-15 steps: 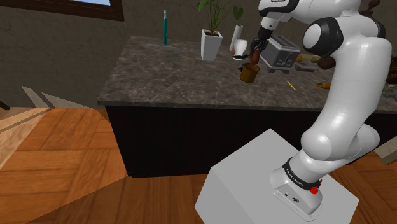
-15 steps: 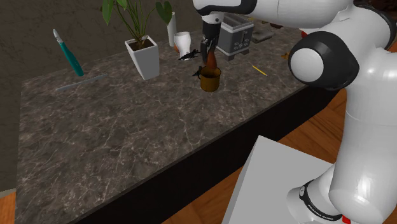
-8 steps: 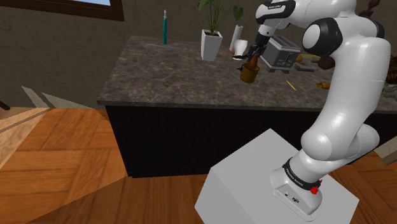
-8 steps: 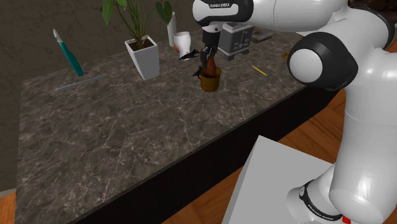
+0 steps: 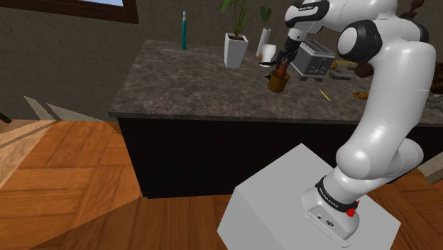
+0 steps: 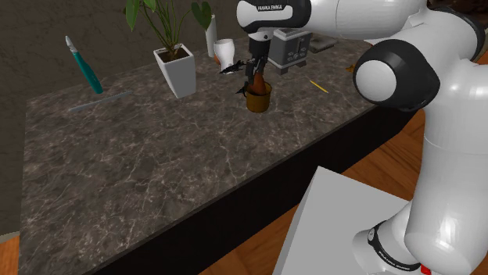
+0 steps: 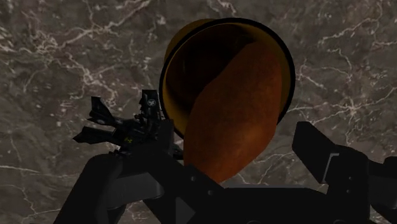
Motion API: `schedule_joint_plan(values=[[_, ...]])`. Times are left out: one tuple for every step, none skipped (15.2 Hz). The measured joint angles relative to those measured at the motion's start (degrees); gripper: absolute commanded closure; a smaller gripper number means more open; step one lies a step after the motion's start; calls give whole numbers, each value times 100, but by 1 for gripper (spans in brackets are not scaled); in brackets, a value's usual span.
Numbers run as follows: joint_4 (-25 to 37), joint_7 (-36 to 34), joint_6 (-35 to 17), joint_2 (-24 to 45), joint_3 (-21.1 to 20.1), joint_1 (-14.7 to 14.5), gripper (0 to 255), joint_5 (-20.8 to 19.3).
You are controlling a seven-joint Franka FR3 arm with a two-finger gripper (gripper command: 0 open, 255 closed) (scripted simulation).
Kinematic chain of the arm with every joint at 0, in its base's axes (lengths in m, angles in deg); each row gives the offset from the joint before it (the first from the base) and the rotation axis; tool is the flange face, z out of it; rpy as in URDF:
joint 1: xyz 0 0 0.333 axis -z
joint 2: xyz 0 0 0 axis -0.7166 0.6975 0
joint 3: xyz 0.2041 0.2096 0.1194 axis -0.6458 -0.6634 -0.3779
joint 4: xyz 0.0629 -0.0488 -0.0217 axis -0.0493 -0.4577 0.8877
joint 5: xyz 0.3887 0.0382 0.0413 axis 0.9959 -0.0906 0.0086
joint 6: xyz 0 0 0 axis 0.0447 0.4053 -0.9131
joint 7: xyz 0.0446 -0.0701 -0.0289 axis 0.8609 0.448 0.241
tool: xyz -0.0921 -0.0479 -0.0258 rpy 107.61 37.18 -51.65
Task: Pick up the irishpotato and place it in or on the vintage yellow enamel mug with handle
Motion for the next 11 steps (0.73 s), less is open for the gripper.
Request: schedule_joint_plan(values=[[0, 0, 0, 0, 0, 0, 0, 0], [0, 0, 0, 0, 0, 0, 0, 0], [0, 0, 0, 0, 0, 0, 0, 0], [0, 0, 0, 0, 0, 0, 0, 0], [100, 3, 99, 0, 5, 18, 0, -3], [197, -4, 208, -14, 11, 28, 0, -9], [390, -14, 386, -3, 16, 51, 0, -13], [602, -12, 567, 27, 21, 84, 0, -10], [648, -34, 631, 7, 21, 75, 0, -17], [670, -38, 668, -6, 22, 75, 0, -21], [693, -41, 690, -5, 22, 76, 0, -21]])
